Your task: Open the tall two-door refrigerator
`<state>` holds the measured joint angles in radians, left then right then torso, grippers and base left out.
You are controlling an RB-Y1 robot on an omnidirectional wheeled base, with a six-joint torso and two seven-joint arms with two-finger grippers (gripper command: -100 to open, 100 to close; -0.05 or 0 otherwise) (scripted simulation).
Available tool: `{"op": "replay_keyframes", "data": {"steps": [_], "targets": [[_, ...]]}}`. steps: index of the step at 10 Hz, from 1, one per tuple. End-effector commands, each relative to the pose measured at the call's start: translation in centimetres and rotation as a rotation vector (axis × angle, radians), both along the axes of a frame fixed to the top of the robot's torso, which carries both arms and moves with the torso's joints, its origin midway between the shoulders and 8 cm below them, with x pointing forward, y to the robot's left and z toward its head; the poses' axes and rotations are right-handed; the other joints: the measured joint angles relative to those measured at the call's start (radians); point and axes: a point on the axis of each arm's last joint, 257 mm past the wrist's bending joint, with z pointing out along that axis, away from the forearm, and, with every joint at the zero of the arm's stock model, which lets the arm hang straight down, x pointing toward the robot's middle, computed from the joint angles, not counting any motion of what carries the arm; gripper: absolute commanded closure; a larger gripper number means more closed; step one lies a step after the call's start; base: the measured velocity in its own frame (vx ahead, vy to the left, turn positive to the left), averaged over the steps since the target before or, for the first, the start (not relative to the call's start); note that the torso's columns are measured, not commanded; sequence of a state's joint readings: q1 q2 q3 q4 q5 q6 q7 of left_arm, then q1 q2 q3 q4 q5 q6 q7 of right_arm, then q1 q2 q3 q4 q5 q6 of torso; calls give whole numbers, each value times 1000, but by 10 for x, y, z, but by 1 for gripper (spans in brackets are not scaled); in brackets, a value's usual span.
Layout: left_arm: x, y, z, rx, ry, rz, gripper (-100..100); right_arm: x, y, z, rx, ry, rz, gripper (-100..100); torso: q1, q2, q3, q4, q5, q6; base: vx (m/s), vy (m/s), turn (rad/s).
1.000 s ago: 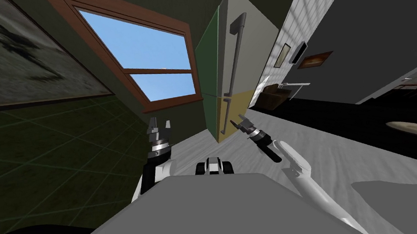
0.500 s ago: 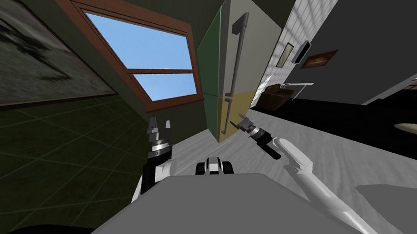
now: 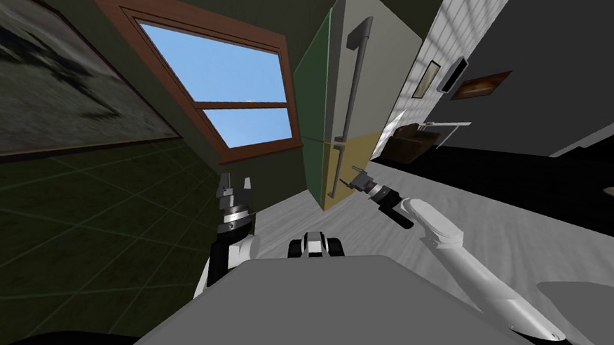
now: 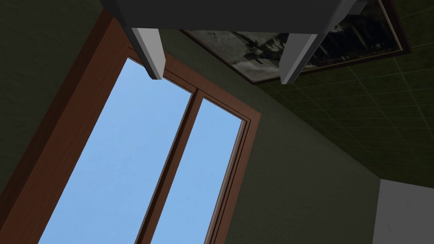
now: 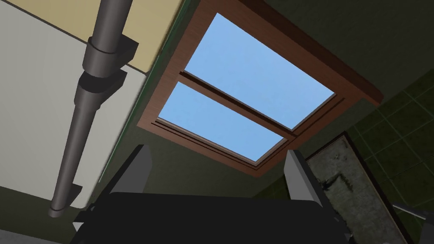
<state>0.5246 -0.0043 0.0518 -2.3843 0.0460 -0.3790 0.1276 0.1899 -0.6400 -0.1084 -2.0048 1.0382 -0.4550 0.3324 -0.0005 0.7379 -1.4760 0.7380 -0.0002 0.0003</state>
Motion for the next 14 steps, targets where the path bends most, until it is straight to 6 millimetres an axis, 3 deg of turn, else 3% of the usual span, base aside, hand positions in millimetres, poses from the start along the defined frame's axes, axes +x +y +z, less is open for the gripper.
{"op": "replay_keyframes", "data": {"steps": [1, 2, 4, 7, 9, 14], "targets": [[0, 0, 0, 0, 0, 0, 0, 11, -10, -4, -130, -29, -31, -100, 0, 0, 0, 0, 0, -1, -7, 8, 57], [0, 0, 0, 0, 0, 0, 0, 20, -20, -3, -212, -53, -52, -100, 1, 0, 0, 0, 0, 0, -10, 9, 103], [0, 0, 0, 0, 0, 0, 0, 21, -22, -7, -255, -58, -62, -100, 0, 0, 0, 0, 0, 0, -6, 6, 18], [0, 0, 0, 0, 0, 0, 0, 41, -46, -4, -446, -110, -114, -100, 1, 0, 0, 0, 0, 0, -8, 9, 89], [0, 0, 0, 0, 0, 0, 0, 42, -48, -8, -483, -115, -122, -100, 1, 0, 0, 0, 0, 0, -4, 5, 30], [0, 0, 0, 0, 0, 0, 0, 71, -90, 5, -769, -191, -209, -100, 0, 0, 0, 0, 0, 0, -8, 8, 93]]}}
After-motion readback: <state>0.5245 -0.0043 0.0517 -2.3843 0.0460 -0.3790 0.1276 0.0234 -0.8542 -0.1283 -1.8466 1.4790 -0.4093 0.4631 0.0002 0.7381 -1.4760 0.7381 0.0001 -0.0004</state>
